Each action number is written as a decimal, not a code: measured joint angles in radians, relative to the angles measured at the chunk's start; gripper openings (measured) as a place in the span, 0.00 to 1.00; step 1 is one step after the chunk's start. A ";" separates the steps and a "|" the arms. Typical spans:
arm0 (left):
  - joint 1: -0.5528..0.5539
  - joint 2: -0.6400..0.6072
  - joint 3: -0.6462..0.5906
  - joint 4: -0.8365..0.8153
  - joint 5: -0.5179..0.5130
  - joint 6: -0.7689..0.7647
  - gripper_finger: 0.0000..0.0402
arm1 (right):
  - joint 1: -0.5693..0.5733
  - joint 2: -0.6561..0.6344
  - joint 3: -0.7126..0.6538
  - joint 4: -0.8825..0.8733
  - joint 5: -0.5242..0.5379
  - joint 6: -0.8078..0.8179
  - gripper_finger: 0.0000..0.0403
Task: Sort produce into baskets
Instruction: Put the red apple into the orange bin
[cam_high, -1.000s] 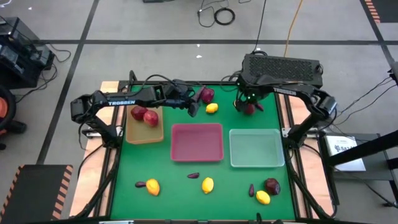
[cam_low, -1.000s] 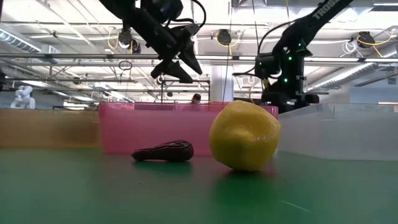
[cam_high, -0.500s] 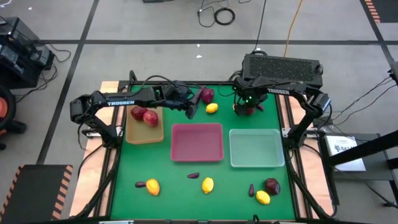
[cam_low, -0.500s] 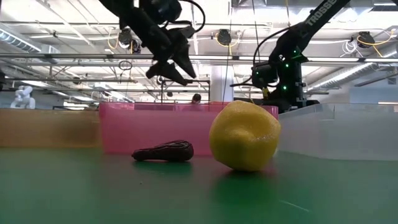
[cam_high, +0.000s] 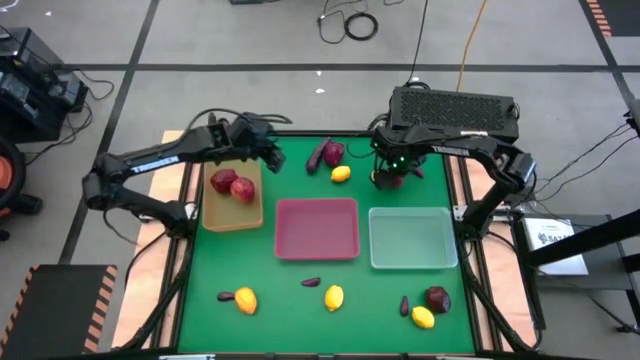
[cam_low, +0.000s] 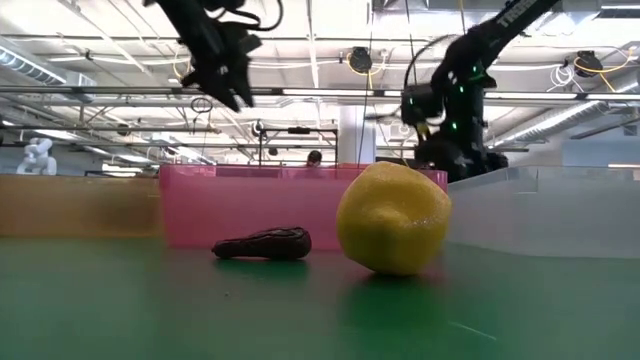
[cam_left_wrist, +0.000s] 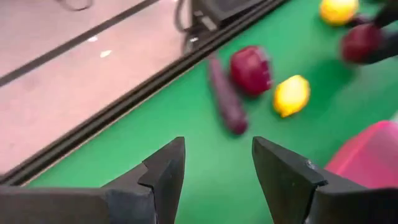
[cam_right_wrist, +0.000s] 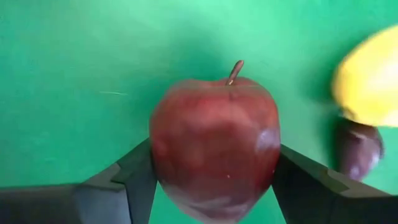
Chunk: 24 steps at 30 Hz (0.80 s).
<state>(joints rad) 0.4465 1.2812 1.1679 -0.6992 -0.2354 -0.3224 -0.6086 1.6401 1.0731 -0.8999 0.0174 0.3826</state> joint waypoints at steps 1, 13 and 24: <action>0.006 -0.014 0.000 -0.027 -0.023 0.005 0.48 | 0.013 -0.010 0.017 -0.001 0.002 0.003 0.63; 0.093 -0.177 -0.188 -0.094 -0.144 -0.032 0.48 | 0.183 -0.061 0.231 0.344 0.003 -0.034 0.63; 0.154 -0.316 -0.483 0.074 -0.195 -0.328 0.48 | 0.338 0.102 0.231 0.902 -0.052 -0.181 0.63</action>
<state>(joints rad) 0.6000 0.9649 0.6852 -0.6248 -0.4309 -0.6500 -0.2708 1.7424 1.3038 0.0021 -0.0348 0.2014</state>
